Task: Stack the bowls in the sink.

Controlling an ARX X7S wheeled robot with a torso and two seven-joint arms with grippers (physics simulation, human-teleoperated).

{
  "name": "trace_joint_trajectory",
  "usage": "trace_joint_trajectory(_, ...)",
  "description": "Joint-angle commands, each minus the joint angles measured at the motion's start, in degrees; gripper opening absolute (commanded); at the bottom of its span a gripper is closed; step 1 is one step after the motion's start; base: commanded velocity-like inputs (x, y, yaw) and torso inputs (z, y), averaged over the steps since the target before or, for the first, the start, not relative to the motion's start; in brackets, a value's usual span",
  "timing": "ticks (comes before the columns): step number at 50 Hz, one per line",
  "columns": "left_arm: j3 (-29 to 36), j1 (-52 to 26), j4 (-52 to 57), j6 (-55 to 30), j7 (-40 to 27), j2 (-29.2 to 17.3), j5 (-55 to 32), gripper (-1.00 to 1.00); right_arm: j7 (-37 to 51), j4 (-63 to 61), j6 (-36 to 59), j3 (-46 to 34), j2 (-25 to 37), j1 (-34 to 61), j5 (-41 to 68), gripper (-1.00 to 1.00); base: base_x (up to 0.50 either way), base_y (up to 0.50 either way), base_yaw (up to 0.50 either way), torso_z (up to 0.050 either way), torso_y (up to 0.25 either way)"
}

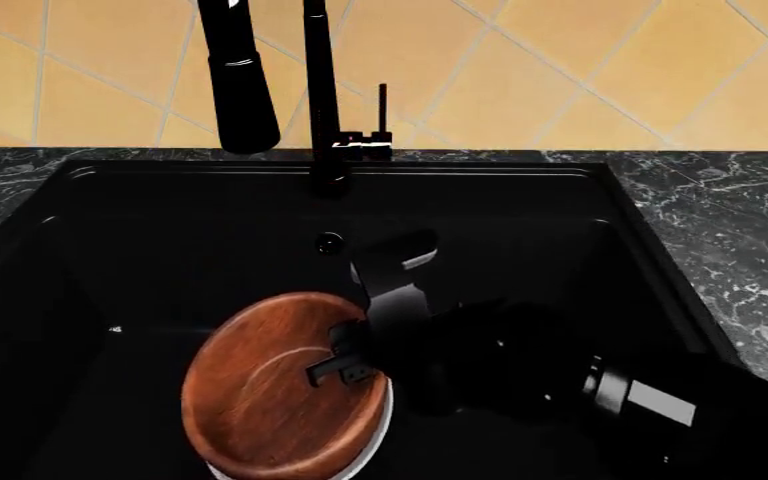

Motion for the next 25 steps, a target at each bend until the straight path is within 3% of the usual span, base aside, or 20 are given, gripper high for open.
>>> trace_joint_trajectory(1,-0.26,0.42,0.1,0.08,0.44,-0.36,0.24,1.0,-0.5,0.54,0.93,-0.72,-0.73,0.67,-1.68,1.0,0.0,0.0,0.0,0.0,0.0)
trace_joint_trajectory(14,-0.49,0.06,-0.07,-0.28,-0.09,-0.25,-0.29,1.0,1.92,-4.0,2.27,0.61,2.1,3.05,-0.1,1.0,0.0,0.0,0.0,0.0,0.0)
trace_joint_trajectory(25,-0.61,-0.39,-0.27,-0.59,-0.85,0.02,-0.98,1.0,8.9,-12.87,4.4,4.81,7.65,9.27,4.85,1.0,0.0,0.0,0.0,0.0,0.0)
